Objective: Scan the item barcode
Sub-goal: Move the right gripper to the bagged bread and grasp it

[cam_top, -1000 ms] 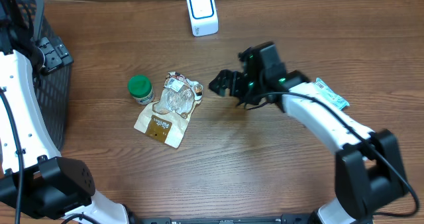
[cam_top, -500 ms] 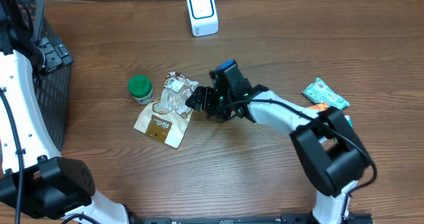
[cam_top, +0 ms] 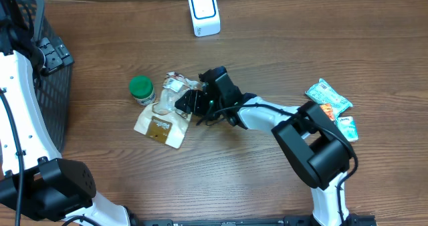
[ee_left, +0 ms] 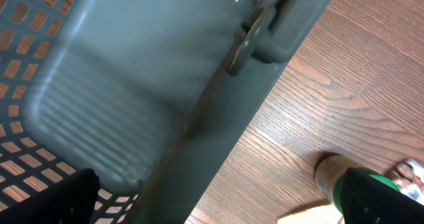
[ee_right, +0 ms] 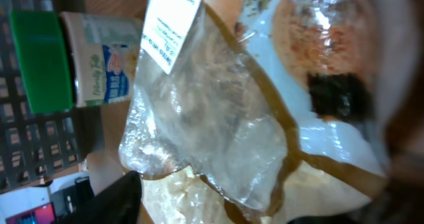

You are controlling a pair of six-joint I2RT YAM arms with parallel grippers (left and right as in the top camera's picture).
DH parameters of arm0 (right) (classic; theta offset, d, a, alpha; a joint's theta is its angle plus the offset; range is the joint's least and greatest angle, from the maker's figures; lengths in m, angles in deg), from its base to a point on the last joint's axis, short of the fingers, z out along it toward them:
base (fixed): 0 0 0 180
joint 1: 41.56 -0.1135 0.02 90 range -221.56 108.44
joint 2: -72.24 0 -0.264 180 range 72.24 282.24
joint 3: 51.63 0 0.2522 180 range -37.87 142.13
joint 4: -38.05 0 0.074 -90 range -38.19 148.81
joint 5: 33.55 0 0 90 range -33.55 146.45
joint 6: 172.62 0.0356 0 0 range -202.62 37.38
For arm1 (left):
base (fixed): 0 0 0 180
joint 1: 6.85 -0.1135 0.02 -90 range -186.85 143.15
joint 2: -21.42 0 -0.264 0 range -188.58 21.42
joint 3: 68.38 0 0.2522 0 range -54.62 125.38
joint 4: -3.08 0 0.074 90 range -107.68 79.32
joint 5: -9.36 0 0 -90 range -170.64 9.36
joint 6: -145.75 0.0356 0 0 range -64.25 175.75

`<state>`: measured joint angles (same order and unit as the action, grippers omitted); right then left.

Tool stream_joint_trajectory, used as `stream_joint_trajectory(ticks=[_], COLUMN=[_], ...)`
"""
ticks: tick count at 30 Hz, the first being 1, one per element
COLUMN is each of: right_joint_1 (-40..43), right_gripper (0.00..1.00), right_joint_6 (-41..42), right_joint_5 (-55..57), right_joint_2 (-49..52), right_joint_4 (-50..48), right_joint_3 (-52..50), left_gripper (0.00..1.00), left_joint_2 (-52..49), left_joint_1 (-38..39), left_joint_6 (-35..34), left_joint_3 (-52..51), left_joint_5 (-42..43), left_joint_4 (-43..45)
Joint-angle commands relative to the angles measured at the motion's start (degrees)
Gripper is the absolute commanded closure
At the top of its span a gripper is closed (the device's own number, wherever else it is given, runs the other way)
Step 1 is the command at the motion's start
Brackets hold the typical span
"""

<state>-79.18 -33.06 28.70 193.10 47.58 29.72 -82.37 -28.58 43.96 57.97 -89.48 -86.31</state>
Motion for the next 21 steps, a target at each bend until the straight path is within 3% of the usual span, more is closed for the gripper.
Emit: stream_joint_trajectory(ticks=[1, 6, 10, 21], right_joint_1=[-1.66, -1.40, 0.20, 10.01], right_gripper=[0.45, 0.83, 0.94, 0.96], right_joint_6=[2.93, 4.17, 3.02, -12.41], right_joint_5=[4.35, 4.26, 0.37, -25.66], right_joint_2=[5.75, 7.19, 6.43, 0.33], right_joint_4=[-1.88, -1.92, -2.21, -2.40], right_joint_3=[-0.59, -0.59, -0.46, -0.28], left_gripper=[0.00, 0.00, 0.00, 0.00], left_joint_2=[-0.57, -0.59, -0.57, -0.57], left_joint_1=[0.39, 0.37, 0.39, 0.37], left_joint_6=[0.87, 0.87, 0.87, 0.87], left_joint_3=[-0.09, -0.09, -0.09, -0.09], left_joint_5=[-0.11, -0.11, -0.11, -0.11], left_joint_4=[0.02, 0.00, 0.02, 0.00])
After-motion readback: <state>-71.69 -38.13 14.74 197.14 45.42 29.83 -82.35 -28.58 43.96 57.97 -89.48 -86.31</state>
